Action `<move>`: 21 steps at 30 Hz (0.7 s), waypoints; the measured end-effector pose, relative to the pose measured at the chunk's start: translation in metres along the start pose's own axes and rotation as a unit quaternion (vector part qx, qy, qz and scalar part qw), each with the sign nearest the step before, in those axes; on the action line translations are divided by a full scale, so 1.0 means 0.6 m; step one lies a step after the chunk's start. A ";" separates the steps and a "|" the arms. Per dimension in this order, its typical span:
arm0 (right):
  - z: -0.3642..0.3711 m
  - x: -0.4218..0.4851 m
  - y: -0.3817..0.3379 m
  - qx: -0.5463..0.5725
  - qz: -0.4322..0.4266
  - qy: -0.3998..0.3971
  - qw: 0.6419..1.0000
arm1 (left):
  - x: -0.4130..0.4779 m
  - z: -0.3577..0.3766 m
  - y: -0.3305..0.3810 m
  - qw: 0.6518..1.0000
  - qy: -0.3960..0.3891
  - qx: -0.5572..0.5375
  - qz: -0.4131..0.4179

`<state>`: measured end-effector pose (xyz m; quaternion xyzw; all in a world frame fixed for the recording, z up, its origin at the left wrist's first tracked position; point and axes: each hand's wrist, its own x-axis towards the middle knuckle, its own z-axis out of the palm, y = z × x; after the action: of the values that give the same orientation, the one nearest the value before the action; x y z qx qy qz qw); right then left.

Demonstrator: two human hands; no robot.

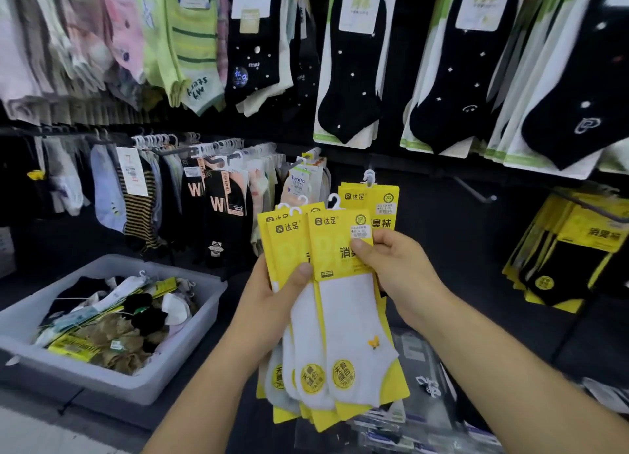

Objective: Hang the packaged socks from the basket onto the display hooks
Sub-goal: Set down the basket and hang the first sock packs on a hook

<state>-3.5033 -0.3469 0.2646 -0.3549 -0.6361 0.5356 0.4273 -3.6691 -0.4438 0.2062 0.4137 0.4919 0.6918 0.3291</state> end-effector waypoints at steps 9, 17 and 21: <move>-0.049 0.010 0.006 -0.004 -0.067 0.187 0.980 | 0.008 -0.027 0.004 0.998 0.030 0.051 0.019; -0.040 0.040 -0.008 -0.093 -0.129 0.187 0.969 | 0.008 -0.023 0.005 0.999 0.028 0.042 0.021; -0.038 0.056 -0.002 -0.092 -0.121 0.190 0.970 | 0.007 -0.018 0.004 0.999 0.020 0.027 0.024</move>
<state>-3.4953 -0.3081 0.2729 -0.4080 -0.6280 0.3423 0.5674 -3.6806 -0.4450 0.2075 0.4205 0.5070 0.6939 0.2910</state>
